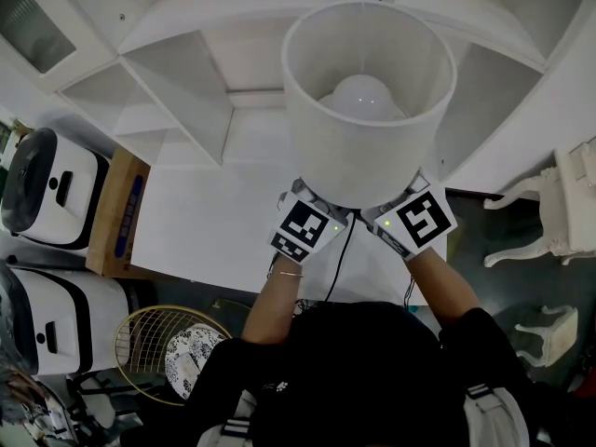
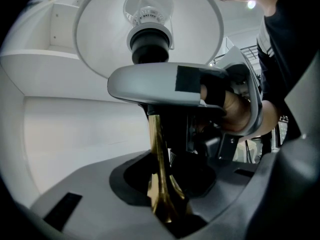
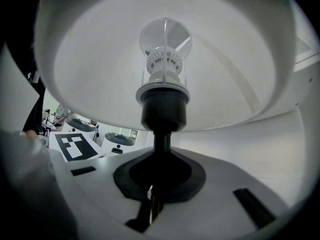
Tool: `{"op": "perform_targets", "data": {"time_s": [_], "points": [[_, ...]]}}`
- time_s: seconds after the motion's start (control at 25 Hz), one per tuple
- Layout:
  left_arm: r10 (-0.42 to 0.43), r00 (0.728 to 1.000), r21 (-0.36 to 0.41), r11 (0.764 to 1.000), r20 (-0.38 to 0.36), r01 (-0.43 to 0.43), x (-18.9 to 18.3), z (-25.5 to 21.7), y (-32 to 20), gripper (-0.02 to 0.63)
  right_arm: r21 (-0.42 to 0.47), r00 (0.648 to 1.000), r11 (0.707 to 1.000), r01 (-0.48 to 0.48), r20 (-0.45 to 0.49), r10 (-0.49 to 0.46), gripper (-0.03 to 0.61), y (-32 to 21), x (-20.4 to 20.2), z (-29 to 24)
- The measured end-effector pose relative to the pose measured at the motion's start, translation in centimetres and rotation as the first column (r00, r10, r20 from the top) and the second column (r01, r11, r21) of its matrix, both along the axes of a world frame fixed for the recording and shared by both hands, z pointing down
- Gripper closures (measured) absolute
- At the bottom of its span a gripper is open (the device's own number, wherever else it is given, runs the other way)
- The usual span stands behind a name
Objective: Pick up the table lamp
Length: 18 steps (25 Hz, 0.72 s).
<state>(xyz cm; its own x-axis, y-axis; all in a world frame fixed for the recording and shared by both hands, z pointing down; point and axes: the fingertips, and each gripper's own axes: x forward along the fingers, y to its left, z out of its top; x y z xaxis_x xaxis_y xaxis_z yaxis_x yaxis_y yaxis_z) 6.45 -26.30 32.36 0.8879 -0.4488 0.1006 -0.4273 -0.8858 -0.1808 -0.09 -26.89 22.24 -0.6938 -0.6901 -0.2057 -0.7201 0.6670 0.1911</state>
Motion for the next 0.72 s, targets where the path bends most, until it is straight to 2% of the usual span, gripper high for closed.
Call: {"op": "perform_targets", "data": {"time_s": [0.72], "points": [[0.01,1.0,-0.008,1.0,-0.002,-0.01,0.17,0.19,-0.04,0.499,-0.024,1.0,1.0,-0.017,-0.008,0.017,0.561,-0.32,0.29,0.37]]}}
